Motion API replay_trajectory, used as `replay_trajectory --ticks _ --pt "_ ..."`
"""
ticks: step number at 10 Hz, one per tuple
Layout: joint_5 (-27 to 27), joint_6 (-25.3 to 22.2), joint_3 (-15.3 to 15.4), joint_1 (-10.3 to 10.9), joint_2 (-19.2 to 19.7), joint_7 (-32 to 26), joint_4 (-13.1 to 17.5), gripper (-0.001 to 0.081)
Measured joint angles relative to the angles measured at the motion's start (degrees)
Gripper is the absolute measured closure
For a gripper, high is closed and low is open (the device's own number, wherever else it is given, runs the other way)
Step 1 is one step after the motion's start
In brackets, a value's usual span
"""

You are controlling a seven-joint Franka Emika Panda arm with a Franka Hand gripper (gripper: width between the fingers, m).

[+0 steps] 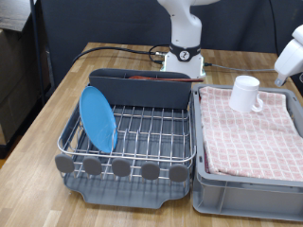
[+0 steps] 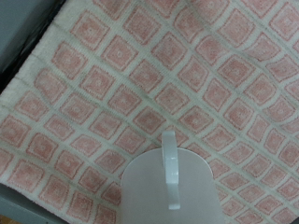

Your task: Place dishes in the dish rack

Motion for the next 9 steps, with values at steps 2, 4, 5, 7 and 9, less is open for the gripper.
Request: replay_trajectory --ticks 2,4,5,7,9 --pt "-1.33 0.80 0.19 0.01 1.43 0.23 -0.24 0.0003" --pt "-1.74 2.17 0.26 0.01 2.67 0.25 -0.89 0.0003" --pt "-1.76 3.02 0.26 0.01 3.11 0.25 -1.43 0.0003" --pt "-1.79 4.37 0.25 0.01 3.82 0.25 -2.50 0.0003" --pt "-1.79 5.50 0.18 0.00 4.08 0.33 -3.74 0.0003"
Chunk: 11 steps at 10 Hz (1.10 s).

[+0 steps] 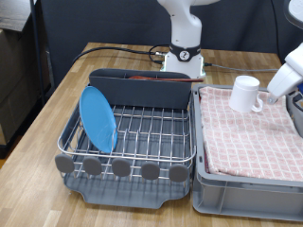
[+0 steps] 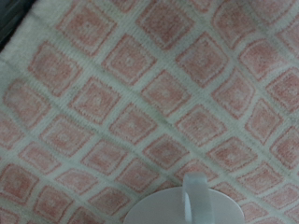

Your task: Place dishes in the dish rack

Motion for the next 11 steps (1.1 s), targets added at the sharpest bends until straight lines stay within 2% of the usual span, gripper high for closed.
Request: replay_trajectory --ticks 6,11 --pt "-1.99 5.15 -0.75 -0.04 0.02 -0.84 -4.27 0.0003" --pt "-3.62 5.29 -1.20 -0.04 0.02 -0.76 -5.54 0.0003"
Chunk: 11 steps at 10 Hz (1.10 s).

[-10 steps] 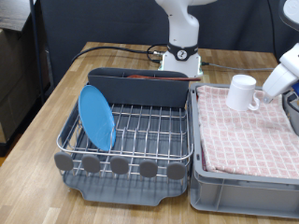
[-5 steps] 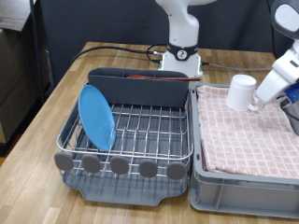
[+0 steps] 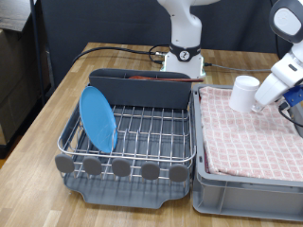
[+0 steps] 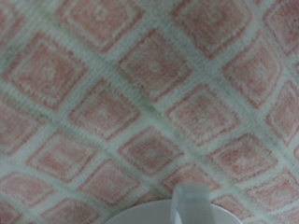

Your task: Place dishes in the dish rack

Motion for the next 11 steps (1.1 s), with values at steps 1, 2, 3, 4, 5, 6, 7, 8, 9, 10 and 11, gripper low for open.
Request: replay_trajectory --ticks 1,2,3,4,5,6,7,8,9,10,11 --pt "-0.61 -0.31 0.00 0.00 0.00 0.00 0.00 0.0003" --pt "-0.86 -0.55 0.00 0.00 0.00 -0.09 0.00 0.0080" --pt "-0.94 -0.81 0.02 0.00 0.00 -0.29 0.00 0.0241" --pt "-0.95 -1.07 0.04 0.00 0.00 -0.52 0.00 0.0241" --pt "-0.95 -1.25 0.08 0.00 0.00 -0.72 0.00 0.0405" --pt "-0.95 -1.34 0.13 0.00 0.00 -0.89 0.00 0.0565" --pt "-0.95 -1.35 0.17 0.00 0.00 -0.98 0.00 0.0565" --pt "-0.95 -1.35 0.21 0.00 0.01 -1.02 0.00 0.0735" --pt "-0.95 -1.35 0.23 0.00 0.02 -1.03 0.00 0.0735" --pt "-0.95 -1.26 0.23 0.00 0.02 -0.80 0.02 0.0738" --pt "-0.95 -1.25 0.25 0.01 0.02 -0.50 0.15 0.0737"
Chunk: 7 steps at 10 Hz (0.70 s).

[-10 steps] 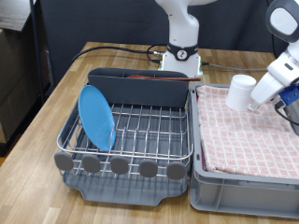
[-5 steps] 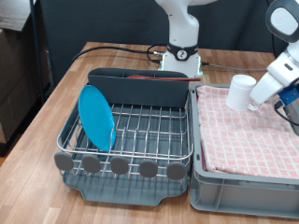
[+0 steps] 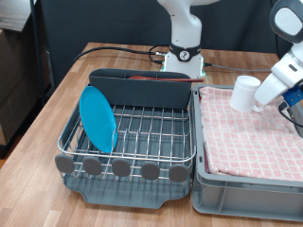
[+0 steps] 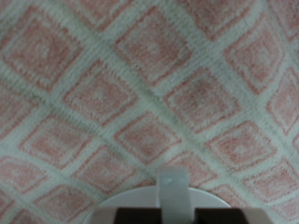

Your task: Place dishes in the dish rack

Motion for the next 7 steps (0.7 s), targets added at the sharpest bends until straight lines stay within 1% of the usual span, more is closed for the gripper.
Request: replay_trajectory --ticks 4,7 --pt "0.34 -2.40 0.37 0.00 -0.02 0.36 2.36 0.0737" --pt "2.66 -2.51 0.12 -0.15 -0.46 0.97 3.84 0.0737"
